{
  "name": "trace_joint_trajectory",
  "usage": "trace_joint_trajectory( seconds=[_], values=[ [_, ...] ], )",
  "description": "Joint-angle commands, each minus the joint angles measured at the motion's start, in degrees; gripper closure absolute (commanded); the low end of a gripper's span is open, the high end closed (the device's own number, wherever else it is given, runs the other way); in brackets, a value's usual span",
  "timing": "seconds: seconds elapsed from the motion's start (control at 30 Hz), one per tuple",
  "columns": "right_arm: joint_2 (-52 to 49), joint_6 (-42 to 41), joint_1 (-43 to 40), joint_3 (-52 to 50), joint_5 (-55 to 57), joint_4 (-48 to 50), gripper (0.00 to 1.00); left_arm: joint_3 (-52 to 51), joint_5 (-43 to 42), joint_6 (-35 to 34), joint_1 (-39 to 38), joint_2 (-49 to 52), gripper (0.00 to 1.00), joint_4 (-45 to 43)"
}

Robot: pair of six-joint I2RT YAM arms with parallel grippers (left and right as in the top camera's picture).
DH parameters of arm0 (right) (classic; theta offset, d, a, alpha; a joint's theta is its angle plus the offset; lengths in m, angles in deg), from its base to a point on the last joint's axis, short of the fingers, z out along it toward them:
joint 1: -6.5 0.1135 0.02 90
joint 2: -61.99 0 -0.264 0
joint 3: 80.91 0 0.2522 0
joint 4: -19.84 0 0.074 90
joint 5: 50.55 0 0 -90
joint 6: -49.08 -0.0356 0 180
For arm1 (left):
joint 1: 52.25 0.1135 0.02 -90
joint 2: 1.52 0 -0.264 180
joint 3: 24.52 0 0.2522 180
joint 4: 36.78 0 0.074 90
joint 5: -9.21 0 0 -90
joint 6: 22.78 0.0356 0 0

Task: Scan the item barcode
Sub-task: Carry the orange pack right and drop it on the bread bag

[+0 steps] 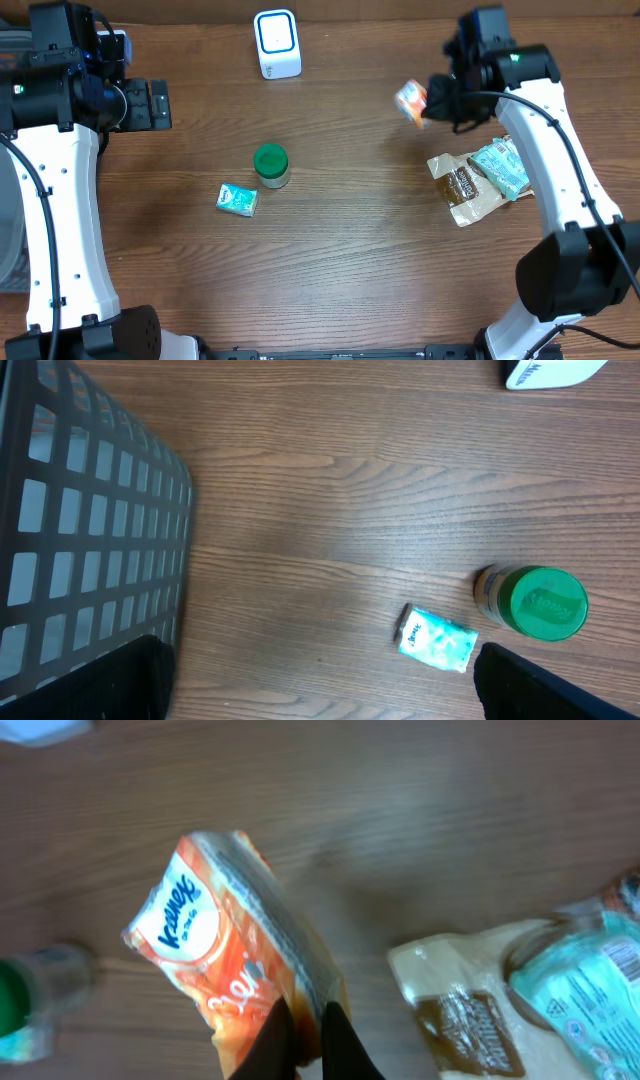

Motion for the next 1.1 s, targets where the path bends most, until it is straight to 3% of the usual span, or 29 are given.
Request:
trace_joint_trajectory(
  seconds=[0.0,0.3,0.9,1.0,1.03,1.07],
  values=[
    [-0.59,-2.01,-3.65,-6.88,-0.39,3.04,0.96,0.07,0.5,0.9,0.24,0.28,0.01,0.09],
    [-0.59,-2.03,-11.39,-22.16,-0.44,12.9,0.96,0.07,0.5,0.9,0.24,0.28,0.0,0.09],
    [-0.59,-6.01,-12.35,-23.17,3.58,24.7,0.91,0.07,0.48,0.9,-0.74,0.28,0.01,0.09],
    [-0.59,-6.01,-12.35,-23.17,4.57,24.46,0.77,0.07,0.5,0.9,-0.9,0.28,0.0,0.09],
    [-0.59,-6.03,-12.33,-23.17,4.55,24.46,0.66,0.07,0.48,0.9,-0.9,0.28,0.0,0.09],
    [-0.59,-6.01,-12.33,-23.15,4.33,24.52,0.46,0.07,0.48,0.9,-0.9,0.28,0.0,0.11]
  ],
)
